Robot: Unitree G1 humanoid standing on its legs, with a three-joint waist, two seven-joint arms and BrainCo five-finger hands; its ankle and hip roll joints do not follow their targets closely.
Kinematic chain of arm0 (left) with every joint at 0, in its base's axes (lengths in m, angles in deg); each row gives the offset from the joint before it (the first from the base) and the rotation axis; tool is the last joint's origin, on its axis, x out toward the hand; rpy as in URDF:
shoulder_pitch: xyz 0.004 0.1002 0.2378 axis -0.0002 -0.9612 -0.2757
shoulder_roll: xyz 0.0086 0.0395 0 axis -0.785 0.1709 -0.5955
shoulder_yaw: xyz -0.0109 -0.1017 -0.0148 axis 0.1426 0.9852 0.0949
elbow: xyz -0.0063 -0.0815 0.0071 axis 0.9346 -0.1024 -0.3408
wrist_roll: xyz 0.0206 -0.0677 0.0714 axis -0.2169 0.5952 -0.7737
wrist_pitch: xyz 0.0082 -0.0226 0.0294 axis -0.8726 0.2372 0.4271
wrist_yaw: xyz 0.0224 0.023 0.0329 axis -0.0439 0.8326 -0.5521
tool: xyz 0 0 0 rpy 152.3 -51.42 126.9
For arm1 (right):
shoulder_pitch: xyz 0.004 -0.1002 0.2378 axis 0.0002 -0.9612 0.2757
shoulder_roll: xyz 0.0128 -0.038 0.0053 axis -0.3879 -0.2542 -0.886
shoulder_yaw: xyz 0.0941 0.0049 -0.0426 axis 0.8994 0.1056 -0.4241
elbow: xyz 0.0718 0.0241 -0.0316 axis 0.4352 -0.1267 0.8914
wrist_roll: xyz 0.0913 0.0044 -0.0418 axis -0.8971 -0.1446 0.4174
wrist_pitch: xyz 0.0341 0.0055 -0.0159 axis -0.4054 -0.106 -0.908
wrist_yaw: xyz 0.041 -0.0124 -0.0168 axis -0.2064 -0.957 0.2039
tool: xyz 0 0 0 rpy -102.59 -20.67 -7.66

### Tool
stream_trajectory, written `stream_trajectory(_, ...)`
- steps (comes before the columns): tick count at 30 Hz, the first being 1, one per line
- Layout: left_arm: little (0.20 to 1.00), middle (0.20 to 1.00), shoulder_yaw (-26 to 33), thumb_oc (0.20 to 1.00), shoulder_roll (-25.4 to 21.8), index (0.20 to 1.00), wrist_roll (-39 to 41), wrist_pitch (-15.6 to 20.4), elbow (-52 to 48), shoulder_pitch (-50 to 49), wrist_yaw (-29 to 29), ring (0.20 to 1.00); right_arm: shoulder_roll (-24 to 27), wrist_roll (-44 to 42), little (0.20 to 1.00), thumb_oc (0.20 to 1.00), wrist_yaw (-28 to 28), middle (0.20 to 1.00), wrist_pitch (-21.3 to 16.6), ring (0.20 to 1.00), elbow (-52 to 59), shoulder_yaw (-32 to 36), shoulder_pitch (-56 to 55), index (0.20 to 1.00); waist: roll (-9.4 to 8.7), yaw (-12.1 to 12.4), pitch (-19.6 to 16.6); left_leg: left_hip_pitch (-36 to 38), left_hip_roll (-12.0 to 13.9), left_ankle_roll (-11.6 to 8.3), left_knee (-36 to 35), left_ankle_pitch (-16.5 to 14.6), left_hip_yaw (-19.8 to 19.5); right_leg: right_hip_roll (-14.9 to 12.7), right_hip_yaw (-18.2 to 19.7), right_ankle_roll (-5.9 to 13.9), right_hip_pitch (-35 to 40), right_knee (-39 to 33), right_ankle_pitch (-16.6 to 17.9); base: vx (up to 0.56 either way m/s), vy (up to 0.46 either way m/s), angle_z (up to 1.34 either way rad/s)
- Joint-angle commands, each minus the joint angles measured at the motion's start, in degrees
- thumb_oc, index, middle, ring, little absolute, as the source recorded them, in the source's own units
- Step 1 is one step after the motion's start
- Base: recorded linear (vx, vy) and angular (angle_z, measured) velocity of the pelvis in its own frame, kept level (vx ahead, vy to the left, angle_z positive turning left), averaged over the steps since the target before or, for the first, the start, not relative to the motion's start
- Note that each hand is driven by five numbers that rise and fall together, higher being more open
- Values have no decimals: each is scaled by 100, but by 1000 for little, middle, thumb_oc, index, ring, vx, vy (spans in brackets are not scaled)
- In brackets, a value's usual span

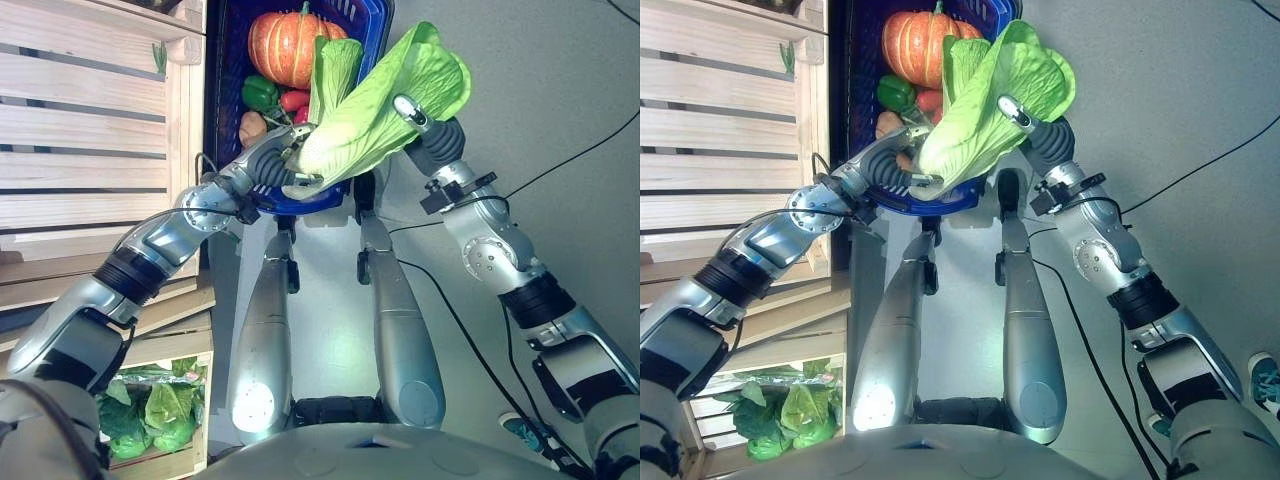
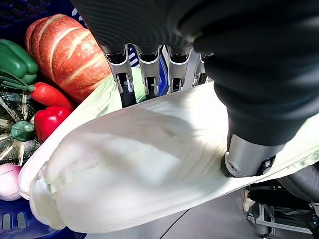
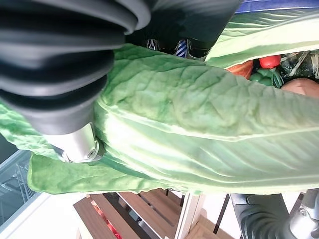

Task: Pick up fruits and vegetables into the basket

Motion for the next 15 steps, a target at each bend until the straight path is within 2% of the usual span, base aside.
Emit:
stream_trajectory(1, 200, 200, -139, 200, -96, 200, -6, -71, -360, -152, -142, 200, -190, -202, 200, 200, -817, 200, -198, 200, 1078, -309, 60, 200, 58, 4, -228, 25, -214, 107, -726, 461, 201, 175, -454, 418, 287, 385, -609, 0, 0, 0)
stream_trajectory(6, 200, 200, -153, 200, 1, 200, 7, -115, -367, -175, 147, 200, -258, -197, 200, 200, -810, 200, -155, 200, 1084, -445, 92, 200, 66, 17, -228, 13, -223, 112, -742, 471, 197, 178, -453, 412, 284, 362, -606, 0, 0, 0)
stream_trajectory(7, 953, 953, -118, 953, 58, 953, 218, -141, -355, -211, 267, 953, -288, -151, 200, 200, -750, 200, -174, 200, 1093, -474, 97, 200, 71, 26, -228, 5, -229, 114, -738, 474, 192, 177, -453, 411, 282, 361, -606, 0, 0, 0)
stream_trajectory(8, 1000, 1000, -81, 1000, 87, 1000, 322, -128, -332, -236, 353, 1000, -303, -123, 200, 200, -730, 200, -194, 200, 1090, -478, 90, 200, 71, 30, -228, 6, -231, 116, -743, 481, 192, 180, -454, 411, 281, 364, -605, 0, 0, 0)
stream_trajectory(10, 1000, 1000, 176, 1000, 225, 1000, 1170, 86, -296, -450, 460, 1000, -314, -89, 200, 200, -719, 200, -261, 200, 1068, -448, 44, 200, 71, 45, -228, 5, -237, 114, -756, 491, 182, 184, -460, 414, 276, 363, -601, 0, 0, 0)
stream_trajectory(12, 1000, 1000, 284, 1000, 290, 1000, 1340, 203, -281, -535, 576, 1000, -320, -73, 200, 200, -729, 200, -309, 200, 1037, -442, 21, 200, 71, 53, -228, 11, -244, 116, -768, 495, 172, 186, -461, 415, 283, 353, -599, 0, 0, 0)
stream_trajectory(13, 1000, 1000, 452, 1000, 413, 1000, 1722, 453, -199, -656, 761, 1000, -344, -59, 200, 200, -730, 200, -346, 200, 987, -418, 11, 200, 69, 63, -228, 17, -251, 119, -776, 501, 160, 191, -464, 415, 287, 350, -600, 0, 0, 0)
stream_trajectory(15, 1000, 1000, 757, 1000, 678, 1000, 1963, 727, -79, -831, 1094, 1000, -462, 46, 200, 200, -740, 200, -359, 200, 905, -343, -31, 200, 52, 80, -228, 27, -263, 125, -772, 492, 139, 201, -463, 417, 293, 365, -617, 0, 0, 0)
